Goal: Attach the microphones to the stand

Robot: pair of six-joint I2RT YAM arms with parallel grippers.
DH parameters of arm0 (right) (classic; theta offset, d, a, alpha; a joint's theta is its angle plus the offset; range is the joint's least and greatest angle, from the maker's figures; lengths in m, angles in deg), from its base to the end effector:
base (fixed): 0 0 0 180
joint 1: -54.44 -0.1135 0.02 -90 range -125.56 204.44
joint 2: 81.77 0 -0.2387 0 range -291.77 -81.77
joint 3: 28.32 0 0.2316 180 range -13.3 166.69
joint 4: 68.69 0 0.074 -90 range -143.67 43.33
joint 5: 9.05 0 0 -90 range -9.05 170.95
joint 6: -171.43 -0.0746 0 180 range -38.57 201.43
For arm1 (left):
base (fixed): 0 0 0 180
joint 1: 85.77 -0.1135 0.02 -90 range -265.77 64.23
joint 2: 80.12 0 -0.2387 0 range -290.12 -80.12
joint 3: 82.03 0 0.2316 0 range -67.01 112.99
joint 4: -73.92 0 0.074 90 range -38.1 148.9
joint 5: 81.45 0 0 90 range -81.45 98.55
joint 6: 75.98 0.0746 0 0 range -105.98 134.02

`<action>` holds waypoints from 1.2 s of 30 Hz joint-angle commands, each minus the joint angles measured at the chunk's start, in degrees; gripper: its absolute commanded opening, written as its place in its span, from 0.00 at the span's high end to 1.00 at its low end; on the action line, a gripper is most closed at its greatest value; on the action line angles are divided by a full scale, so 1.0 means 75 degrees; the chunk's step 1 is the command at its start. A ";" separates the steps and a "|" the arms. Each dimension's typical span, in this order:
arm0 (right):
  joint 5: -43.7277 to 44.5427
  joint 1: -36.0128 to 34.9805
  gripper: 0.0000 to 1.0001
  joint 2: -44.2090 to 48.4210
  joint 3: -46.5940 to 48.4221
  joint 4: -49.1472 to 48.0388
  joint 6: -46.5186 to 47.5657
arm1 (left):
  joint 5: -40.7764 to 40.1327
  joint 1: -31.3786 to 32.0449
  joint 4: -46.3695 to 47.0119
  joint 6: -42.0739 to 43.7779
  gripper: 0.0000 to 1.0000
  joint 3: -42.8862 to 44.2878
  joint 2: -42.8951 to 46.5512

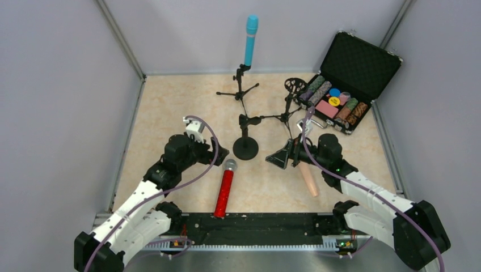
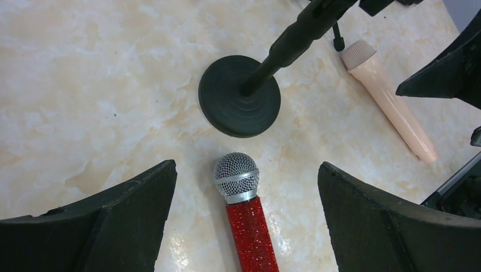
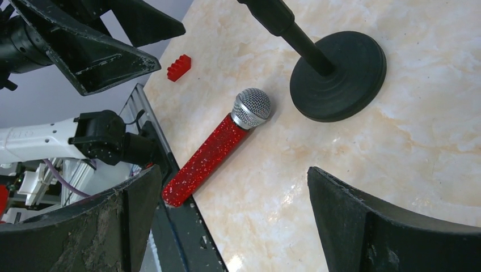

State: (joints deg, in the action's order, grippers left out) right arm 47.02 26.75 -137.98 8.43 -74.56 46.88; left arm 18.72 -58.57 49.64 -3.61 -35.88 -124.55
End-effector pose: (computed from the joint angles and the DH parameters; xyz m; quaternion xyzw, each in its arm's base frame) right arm 0.1911 0.1473 0.2028 -0.1352 0.7611 0.5020 0.3879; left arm 0.1871 -0.1110 0.2310 0.1181 0.8215 -0.2790 0.4831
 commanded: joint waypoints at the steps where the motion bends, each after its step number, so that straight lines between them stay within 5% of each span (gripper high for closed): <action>1: 0.0137 0.0058 0.03 0.0199 -0.0018 0.0070 0.0131 | -0.0222 -0.0024 0.0084 -0.0913 0.01 -0.0205 -0.0067; 20: 0.1020 0.0058 0.03 0.0272 0.0967 0.2700 0.0555 | 0.0371 -0.0024 0.0163 -0.1402 0.01 0.0264 -0.1735; 27: 0.1857 0.0052 0.02 -0.0012 0.1890 0.4467 0.1120 | -0.0702 -0.0025 0.0322 -0.2348 0.01 0.0599 -0.2095; 36: 0.3845 0.0059 0.02 -0.0573 0.3152 0.6609 0.2063 | -0.2778 -0.0027 -0.1294 -0.1398 0.02 0.1572 -0.1944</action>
State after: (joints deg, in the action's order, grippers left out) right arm 65.79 26.78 -139.79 26.40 -35.17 57.74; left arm 6.97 -58.61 43.37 -17.09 -26.63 -140.37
